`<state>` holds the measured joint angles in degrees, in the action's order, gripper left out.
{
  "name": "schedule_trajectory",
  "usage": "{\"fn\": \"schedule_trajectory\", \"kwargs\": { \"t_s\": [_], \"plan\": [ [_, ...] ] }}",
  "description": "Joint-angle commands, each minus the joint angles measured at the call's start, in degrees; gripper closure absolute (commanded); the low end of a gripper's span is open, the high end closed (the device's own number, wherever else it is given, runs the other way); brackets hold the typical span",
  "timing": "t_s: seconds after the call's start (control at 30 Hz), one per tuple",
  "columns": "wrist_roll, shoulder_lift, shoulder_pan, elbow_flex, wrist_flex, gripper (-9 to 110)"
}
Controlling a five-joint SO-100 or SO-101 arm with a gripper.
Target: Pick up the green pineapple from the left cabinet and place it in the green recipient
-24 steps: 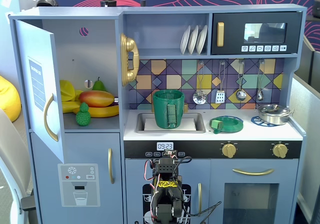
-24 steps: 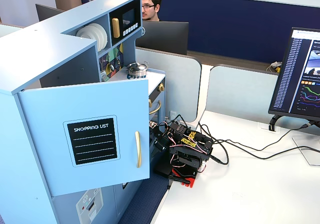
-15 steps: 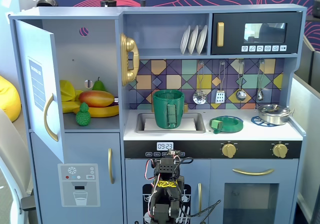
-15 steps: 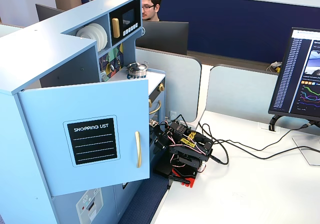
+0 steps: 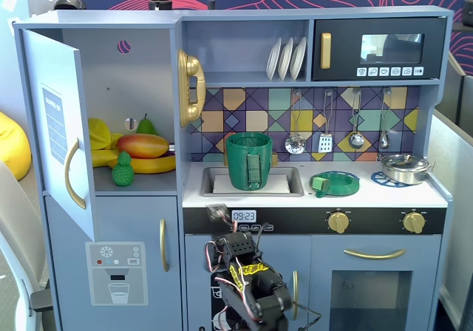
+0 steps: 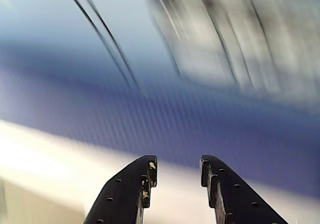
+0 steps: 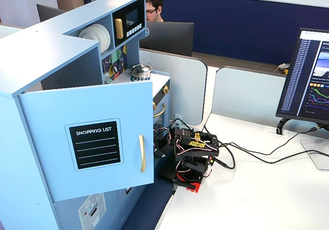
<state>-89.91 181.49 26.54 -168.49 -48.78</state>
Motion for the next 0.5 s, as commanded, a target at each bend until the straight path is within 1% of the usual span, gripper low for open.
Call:
{"fn": "schedule_trajectory", "kwargs": {
  "t_s": [0.0, 0.07, 0.2, 0.33, 0.47],
  "plan": [
    [-4.31, -3.34, 9.23, 5.45, 21.97, 101],
    [-7.65, -7.03, 11.95, 8.26, 26.37, 101],
    [-11.51, -16.96, 14.06, 16.96, 29.62, 100],
    [-9.49, -27.69, 14.68, 29.18, 32.87, 96],
    [-6.86, -34.63, 13.54, 35.24, 38.23, 87]
  ]
}}
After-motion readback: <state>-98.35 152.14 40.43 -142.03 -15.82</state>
